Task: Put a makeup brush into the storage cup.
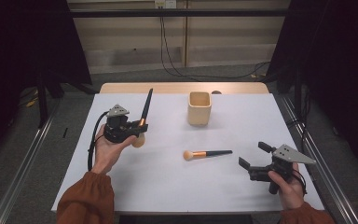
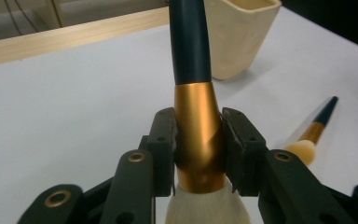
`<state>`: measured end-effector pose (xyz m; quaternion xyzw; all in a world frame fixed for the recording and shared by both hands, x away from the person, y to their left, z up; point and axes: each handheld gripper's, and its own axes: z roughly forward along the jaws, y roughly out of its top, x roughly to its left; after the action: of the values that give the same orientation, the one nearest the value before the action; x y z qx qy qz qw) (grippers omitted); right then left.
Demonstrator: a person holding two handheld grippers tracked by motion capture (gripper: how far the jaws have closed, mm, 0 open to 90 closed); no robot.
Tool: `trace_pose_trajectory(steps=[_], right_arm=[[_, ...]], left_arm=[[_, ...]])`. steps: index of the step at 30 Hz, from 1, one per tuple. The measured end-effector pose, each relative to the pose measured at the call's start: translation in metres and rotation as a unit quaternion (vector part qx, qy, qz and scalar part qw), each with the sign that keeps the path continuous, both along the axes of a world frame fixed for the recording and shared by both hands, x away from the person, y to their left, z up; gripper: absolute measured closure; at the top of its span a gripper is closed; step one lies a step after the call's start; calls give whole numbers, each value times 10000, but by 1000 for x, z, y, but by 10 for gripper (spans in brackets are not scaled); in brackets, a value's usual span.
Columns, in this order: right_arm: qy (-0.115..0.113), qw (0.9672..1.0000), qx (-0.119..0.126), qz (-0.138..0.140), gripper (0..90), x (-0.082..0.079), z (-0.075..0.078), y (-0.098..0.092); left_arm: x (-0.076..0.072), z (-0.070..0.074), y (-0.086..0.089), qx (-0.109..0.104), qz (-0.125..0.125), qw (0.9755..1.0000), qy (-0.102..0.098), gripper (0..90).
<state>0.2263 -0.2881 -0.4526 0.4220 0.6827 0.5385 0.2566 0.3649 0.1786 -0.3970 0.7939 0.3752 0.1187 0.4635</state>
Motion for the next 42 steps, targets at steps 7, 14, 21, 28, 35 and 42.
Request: trace_pose_trajectory(steps=[7,14,21,28,35,42], right_arm=[[-10,10000,-6,62,1,0,0,0],[-47,9999,23,114,1,-1,1,1],[-53,9998,70,170,1,-1,1,1],[-114,9992,147,367,0,-1,2,4],[-125,9987,189,458,0,1,4,7],[-133,9981,180,578,0,4,9,12]], left_arm=[[-13,7,-3,-333,-356,9987,-172,667],[-20,9,-14,-446,-753,9957,-305,667],[-24,4,-29,-402,-1130,9926,-195,667],[-27,1,-41,-381,-1437,9888,-95,667],[-32,2,-49,-398,-1719,9843,-51,668],[-34,5,-57,-438,-2031,9781,112,667]])
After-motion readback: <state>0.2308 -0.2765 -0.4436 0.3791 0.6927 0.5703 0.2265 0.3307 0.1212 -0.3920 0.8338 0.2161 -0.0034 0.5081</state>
